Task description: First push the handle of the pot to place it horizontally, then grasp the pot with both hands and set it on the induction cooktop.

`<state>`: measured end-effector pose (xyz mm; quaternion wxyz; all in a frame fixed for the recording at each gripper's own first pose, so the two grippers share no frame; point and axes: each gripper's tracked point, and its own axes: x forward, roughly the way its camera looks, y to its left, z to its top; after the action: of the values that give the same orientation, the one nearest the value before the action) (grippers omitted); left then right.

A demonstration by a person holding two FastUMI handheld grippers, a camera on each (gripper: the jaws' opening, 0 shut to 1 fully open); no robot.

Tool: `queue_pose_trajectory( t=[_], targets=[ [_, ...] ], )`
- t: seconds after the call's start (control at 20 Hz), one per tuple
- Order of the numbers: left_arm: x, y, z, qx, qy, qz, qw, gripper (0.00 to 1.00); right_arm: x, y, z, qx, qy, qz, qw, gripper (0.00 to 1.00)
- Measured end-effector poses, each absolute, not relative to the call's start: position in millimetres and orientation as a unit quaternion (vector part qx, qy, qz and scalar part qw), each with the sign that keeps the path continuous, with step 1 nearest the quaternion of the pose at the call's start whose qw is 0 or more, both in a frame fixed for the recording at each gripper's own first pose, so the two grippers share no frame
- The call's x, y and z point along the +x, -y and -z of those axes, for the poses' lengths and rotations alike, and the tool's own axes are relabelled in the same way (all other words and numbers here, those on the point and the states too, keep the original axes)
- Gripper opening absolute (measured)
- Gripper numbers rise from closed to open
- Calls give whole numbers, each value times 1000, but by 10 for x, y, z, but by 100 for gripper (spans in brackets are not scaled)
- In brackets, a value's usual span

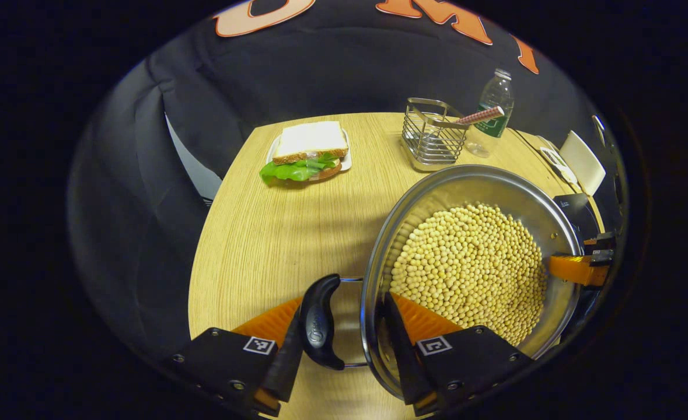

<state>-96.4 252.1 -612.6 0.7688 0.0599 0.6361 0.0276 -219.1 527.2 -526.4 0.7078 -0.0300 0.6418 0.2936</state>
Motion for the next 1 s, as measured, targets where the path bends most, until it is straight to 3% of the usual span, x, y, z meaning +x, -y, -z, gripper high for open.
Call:
queue_pose_trajectory(
  t=[0.05, 0.3, 0.5, 0.6, 0.65, 0.7, 0.75, 0.95, 1.0],
  targets=[
    [-998, -2542, 6127, 58, -635, -32, 770, 71, -2186, -5267, 5266, -28, -642, -292, 709, 65],
    [-1037, -2549, 6199, 33, -628, -38, 777, 73, -2178, -5263, 5273, -31, -637, -290, 714, 59],
    [-1024, -2561, 6217, 23, -625, -50, 778, 73, -2166, -5262, 5268, -32, -640, -280, 715, 63],
    [-961, -2563, 6178, 23, -616, -67, 785, 72, -2160, -5258, 5253, -35, -642, -273, 716, 59],
    [-1004, -2551, 6194, 20, -619, -75, 782, 65, -2181, -5245, 5243, -39, -644, -274, 714, 53],
    [-987, -2530, 6184, 15, -620, -79, 780, 67, -2184, -5266, 5247, -43, -641, -275, 715, 51],
    [-989, -2538, 6220, 15, -623, -81, 777, 67, -2174, -5291, 5238, -47, -639, -275, 717, 55],
    [-946, -2582, 6108, 28, -609, -92, 787, 67, -2089, -5298, 5212, -40, -626, -282, 726, 55],
    [-945, -2571, 6112, 32, -604, -97, 791, 66, -2082, -5288, 5232, -36, -623, -284, 728, 51]
  ],
)
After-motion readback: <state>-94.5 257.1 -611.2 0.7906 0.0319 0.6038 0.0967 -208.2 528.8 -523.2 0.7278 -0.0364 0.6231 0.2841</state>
